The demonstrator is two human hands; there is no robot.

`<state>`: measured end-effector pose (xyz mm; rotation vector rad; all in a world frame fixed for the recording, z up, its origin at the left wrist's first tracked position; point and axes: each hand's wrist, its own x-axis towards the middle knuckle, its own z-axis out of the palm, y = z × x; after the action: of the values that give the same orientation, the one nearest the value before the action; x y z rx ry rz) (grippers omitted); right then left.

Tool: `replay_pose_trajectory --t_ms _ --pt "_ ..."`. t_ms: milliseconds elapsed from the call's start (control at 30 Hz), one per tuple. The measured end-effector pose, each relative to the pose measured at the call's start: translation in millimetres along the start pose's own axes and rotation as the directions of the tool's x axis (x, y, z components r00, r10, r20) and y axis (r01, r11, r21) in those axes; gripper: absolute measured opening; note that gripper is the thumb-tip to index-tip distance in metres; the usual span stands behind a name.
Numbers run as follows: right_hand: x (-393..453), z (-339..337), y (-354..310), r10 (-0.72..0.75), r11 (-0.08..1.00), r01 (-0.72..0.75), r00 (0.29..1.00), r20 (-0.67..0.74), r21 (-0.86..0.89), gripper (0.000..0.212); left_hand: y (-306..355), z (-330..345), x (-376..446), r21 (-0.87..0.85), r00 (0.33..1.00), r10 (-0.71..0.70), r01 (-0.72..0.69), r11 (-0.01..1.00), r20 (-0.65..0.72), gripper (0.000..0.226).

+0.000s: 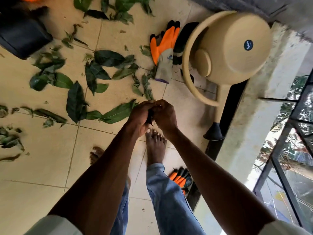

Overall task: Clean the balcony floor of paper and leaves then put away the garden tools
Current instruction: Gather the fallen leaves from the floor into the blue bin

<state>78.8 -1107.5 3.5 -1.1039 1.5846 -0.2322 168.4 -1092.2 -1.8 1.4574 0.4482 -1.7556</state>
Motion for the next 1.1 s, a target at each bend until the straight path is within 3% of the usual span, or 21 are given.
replay_pose_trajectory --t_ms 67,133,167,233,300,400,500,567,667,800,867,967,1100 --pt "14.2 -14.3 -5.0 0.044 0.99 -0.048 0.999 0.026 0.134 0.015 2.1 2.3 5.6 -0.081 0.999 0.032 -0.035 0.996 -0.036 0.019" --pt "31.1 -26.6 -7.9 0.124 0.94 -0.102 0.991 -0.049 0.326 0.023 6.8 -1.8 12.7 -0.176 0.994 0.047 -0.065 0.982 -0.102 0.028" --pt "40.8 -30.8 -6.6 0.127 0.944 -0.081 0.984 -0.125 0.321 0.024 8.9 -4.4 15.6 -0.204 0.992 0.041 -0.065 0.977 -0.122 0.034" --pt "62.8 -35.1 1.3 0.023 0.999 -0.032 0.971 -0.236 -0.032 0.031 11.6 -7.1 17.9 -0.222 0.991 0.029 -0.057 0.973 -0.127 0.038" --pt "82.8 -34.9 14.2 -0.036 0.898 -0.024 0.991 -0.126 -0.439 0.06 14.2 -9.2 19.7 -0.238 0.993 0.015 -0.043 0.97 -0.119 0.035" --pt "112.5 -34.3 34.9 -0.029 0.773 -0.057 0.992 -0.124 -0.632 0.083 18.6 -14.4 19.8 -0.326 0.997 -0.025 0.002 0.945 -0.066 0.023" --pt "130.4 -36.5 45.5 0.034 0.835 -0.13 0.982 -0.185 -0.535 0.064 19.6 -22.9 21.4 -0.367 0.998 -0.057 0.059 0.928 0.017 0.018" --pt "126.4 -34.5 47.4 0.048 0.79 -0.125 0.989 -0.143 -0.601 0.057 19.6 -28.6 23.9 -0.331 0.997 -0.065 0.074 0.941 0.037 0.032" --pt "111.9 -33.8 51.0 -0.121 0.729 -0.03 0.978 -0.172 -0.683 0.067 19.5 -29.8 21.6 -0.245 0.998 -0.063 0.064 0.967 0.009 0.019" --pt "124.0 -39.3 52.9 -0.262 0.676 -0.02 0.928 -0.265 -0.736 0.076 19.8 -32.4 16.6 -0.127 0.999 -0.04 0.043 0.991 0.022 0.031" --pt "134.3 -39.8 50.3 -0.247 0.669 -0.061 0.922 -0.299 -0.741 0.08 20.3 -32.9 17.3 -0.139 0.999 -0.022 0.027 0.99 0.039 0.031" --pt "141.0 -36.4 48.0 -0.115 0.765 -0.145 0.928 -0.354 -0.628 0.086 20.3 -31.0 20.8 -0.195 0.999 0.015 -0.009 0.981 0.033 0.032" --pt "117.8 -29.3 58.7 -0.091 0.822 -0.077 0.96 -0.264 -0.564 0.081 17.1 -26.3 18.7 -0.221 0.999 0.032 -0.029 0.975 0.01 0.031"
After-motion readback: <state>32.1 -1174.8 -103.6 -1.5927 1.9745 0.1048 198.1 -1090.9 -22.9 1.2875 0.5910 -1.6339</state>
